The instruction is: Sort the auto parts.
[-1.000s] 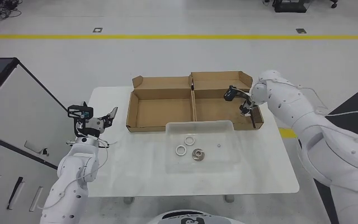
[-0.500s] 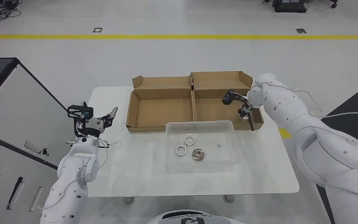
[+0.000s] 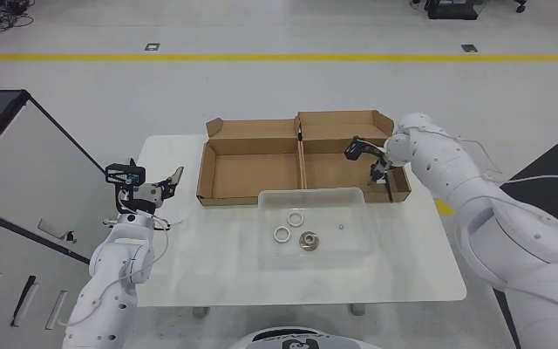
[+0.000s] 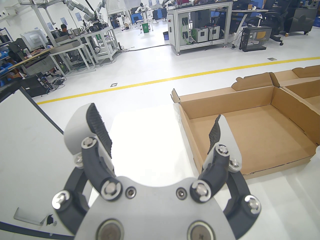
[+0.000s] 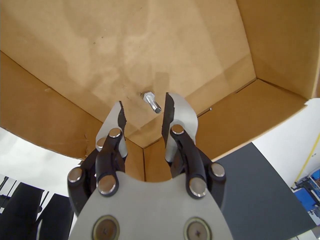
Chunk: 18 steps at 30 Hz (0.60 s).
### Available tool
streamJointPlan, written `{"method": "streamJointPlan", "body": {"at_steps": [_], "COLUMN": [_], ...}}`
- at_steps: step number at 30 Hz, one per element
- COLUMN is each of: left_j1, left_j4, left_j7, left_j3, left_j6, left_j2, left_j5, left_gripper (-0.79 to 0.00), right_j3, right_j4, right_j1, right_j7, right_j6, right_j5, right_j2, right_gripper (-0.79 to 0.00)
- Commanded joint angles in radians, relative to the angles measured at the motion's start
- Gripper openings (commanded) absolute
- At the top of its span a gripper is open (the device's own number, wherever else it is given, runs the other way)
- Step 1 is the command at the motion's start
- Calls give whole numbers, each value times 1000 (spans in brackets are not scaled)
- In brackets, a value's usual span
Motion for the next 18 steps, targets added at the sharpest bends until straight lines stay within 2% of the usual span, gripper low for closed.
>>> {"method": "streamJointPlan", "body": {"at_steps": [1,11,18], "left_j1": [0,0,0], "left_j4": [0,0,0], "left_j7": [0,0,0], "left_j3": [0,0,0], "left_j6": [0,0,0], "left_j2": [0,0,0], "left_j5": [0,0,0], "left_gripper": [0,0,0], "right_j3": [6,62,135], "right_j4": [-7,-83,-250], "right_j1": [4,25,18], "right_j7": [-1,4,56], "right_j6": [2,2,-17], "right_j5": [-4,5,38], "right_j2": [2,31,89], "right_gripper": [0,0,0]}}
